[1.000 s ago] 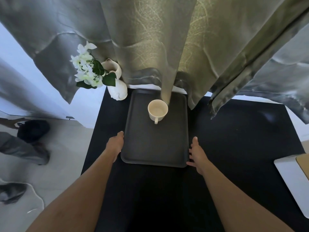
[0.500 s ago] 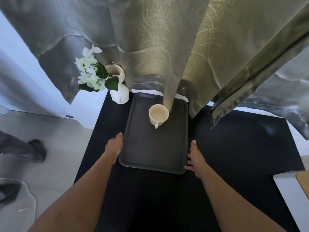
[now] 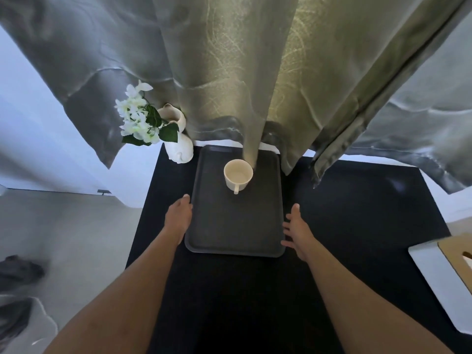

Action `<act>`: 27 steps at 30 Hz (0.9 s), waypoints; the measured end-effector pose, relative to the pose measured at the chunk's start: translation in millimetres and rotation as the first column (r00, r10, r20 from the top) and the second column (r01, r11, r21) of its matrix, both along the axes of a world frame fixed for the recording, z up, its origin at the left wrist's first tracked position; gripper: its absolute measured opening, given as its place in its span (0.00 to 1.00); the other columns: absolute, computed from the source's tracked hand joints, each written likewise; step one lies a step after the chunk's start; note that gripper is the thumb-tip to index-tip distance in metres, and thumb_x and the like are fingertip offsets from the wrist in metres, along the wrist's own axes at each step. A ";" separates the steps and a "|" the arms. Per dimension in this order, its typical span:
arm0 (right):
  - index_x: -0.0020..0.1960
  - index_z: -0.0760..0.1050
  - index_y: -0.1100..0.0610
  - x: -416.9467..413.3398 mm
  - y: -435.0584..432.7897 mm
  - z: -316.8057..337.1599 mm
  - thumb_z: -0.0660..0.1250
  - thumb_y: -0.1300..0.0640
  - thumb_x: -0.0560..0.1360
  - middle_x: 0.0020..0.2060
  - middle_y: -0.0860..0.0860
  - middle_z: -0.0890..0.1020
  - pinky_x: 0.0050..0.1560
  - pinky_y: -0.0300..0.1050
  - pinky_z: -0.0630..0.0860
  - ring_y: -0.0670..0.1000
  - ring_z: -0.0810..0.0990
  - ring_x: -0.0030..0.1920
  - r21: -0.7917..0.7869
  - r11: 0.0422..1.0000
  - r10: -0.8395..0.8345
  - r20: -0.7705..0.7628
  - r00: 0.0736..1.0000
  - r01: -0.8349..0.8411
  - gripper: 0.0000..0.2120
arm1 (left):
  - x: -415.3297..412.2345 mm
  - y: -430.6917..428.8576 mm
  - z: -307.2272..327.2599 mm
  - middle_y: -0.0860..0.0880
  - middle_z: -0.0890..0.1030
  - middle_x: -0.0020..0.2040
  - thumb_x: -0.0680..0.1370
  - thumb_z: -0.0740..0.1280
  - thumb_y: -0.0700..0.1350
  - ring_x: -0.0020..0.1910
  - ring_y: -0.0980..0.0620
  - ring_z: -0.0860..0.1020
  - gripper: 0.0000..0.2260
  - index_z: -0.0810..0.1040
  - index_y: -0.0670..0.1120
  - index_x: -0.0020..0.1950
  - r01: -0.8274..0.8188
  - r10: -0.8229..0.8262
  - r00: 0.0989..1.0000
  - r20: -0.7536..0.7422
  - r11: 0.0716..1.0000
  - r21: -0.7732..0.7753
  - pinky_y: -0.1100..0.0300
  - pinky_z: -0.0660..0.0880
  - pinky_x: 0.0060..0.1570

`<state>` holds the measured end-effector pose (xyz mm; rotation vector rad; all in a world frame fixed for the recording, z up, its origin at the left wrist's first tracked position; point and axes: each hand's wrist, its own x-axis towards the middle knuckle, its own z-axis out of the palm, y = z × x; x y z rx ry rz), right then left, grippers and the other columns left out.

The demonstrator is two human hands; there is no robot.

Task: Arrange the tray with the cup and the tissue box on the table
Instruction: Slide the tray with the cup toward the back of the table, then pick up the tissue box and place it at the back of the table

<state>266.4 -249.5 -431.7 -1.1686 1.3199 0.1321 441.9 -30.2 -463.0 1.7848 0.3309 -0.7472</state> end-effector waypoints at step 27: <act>0.71 0.69 0.57 -188.1 43.0 63.7 0.48 0.41 0.82 0.67 0.58 0.77 0.65 0.57 0.73 0.58 0.76 0.66 -0.093 0.977 -0.187 0.062 0.980 0.192 0.27 | -143.3 -51.4 80.5 0.46 0.81 0.45 0.80 0.61 0.52 0.42 0.50 0.78 0.10 0.77 0.50 0.44 0.449 -0.439 0.890 0.122 0.891 -0.068 0.55 0.73 0.43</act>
